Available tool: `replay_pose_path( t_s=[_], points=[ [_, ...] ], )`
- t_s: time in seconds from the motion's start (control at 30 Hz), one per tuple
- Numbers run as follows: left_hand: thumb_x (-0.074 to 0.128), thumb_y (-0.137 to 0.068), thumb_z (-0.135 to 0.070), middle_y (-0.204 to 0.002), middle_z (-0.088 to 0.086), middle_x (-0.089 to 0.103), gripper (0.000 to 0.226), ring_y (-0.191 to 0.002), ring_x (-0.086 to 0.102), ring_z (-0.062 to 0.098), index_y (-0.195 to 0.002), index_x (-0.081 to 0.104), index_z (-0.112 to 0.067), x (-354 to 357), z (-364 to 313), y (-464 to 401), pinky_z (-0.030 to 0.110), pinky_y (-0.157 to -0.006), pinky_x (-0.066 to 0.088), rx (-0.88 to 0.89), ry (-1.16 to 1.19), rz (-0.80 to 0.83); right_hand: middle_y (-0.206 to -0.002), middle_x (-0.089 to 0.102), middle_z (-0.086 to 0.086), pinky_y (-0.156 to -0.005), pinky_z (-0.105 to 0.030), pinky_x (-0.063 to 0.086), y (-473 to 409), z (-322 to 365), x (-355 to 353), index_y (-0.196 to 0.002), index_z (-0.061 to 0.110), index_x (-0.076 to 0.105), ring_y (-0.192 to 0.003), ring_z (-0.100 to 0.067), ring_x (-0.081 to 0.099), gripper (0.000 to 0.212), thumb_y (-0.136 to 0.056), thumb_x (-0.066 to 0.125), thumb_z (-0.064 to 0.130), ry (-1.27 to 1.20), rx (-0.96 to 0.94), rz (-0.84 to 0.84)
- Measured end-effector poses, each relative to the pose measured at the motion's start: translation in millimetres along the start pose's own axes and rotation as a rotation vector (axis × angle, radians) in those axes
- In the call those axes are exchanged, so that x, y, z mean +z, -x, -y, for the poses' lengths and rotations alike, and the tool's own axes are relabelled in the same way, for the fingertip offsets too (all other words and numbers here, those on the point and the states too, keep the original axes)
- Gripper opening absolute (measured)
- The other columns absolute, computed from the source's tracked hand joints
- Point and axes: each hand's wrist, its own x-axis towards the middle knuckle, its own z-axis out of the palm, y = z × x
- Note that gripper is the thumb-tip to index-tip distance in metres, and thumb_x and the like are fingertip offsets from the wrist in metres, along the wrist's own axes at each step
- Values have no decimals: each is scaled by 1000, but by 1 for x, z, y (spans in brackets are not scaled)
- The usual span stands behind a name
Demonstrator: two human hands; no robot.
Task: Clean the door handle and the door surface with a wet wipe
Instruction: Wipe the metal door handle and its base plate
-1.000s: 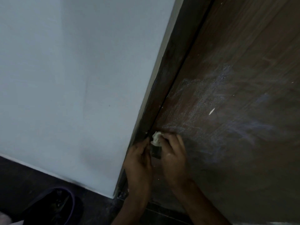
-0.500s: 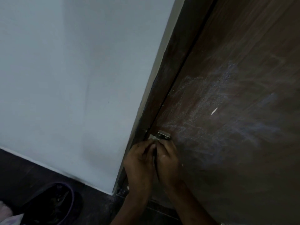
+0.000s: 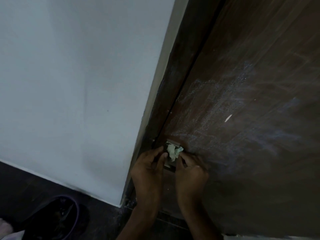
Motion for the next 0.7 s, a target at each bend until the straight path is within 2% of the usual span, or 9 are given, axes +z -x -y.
replay_pose_path(
  t_s=[0.07,0.13,0.17,0.23,0.3,0.37,0.47,0.6,0.7],
  points=[
    [80,-81,-15,-101,-15,72,27,-97,65,-6,-107,77,-23,1,1,0,-2,-83,41,4,-12,16,-80,76,-12,-81,-49,57,-3,4,0,-91,4,80,-78,-30,71,16,-77,77,-4,28,104,39],
    [80,-82,-17,-102,-16,72,28,-100,62,-10,-108,77,-26,1,3,0,-4,-82,39,-8,-20,28,-83,76,-10,-92,-44,50,-6,10,0,-93,9,79,-81,-28,70,14,-84,70,3,68,199,110],
    [80,-82,-17,-102,-16,72,28,-100,61,-11,-108,77,-26,1,4,0,-4,-82,38,-13,-22,31,-84,77,-8,-92,-40,49,-7,11,-2,-95,12,79,-80,-25,69,15,-87,67,7,74,236,152],
    [80,-81,-17,-101,-16,73,27,-99,62,-12,-107,77,-26,1,4,1,-3,-82,39,5,-25,40,-82,77,-2,-71,-30,53,-11,12,-6,-98,17,79,-68,-16,67,16,-90,65,13,40,283,197],
    [79,-82,-14,-101,-16,72,25,-97,62,-13,-105,78,-25,2,2,1,-2,-83,40,50,-32,60,-74,74,2,-50,-19,43,-10,13,-10,-101,20,78,-55,-6,59,16,-91,66,21,-17,280,197],
    [78,-83,-11,-101,-15,73,26,-95,64,-9,-105,78,-25,3,1,0,1,-84,43,68,-32,63,-81,75,2,-56,-22,49,-7,14,-10,-113,24,74,-64,-8,64,23,-95,62,31,12,246,224],
    [78,-83,-13,-103,-14,74,27,-94,67,-4,-107,78,-25,1,1,1,5,-86,46,52,-30,57,-104,76,-5,-73,-25,50,-1,10,-6,-122,21,70,-93,-19,70,26,-99,59,23,40,229,220],
    [80,-82,-14,-101,-18,73,28,-94,66,-6,-107,78,-27,-4,1,1,0,-84,42,52,-26,-34,-86,76,-12,-64,-36,61,-1,13,-6,-100,6,78,-76,-27,73,18,-82,78,3,-42,109,30],
    [78,-84,-12,-104,-17,73,29,-97,67,-6,-110,77,-25,-5,-1,1,6,-88,46,78,23,-69,-89,75,-11,-66,-37,63,2,9,-6,-97,2,77,-78,-22,72,16,-81,79,-1,-50,-76,-99]
  ],
)
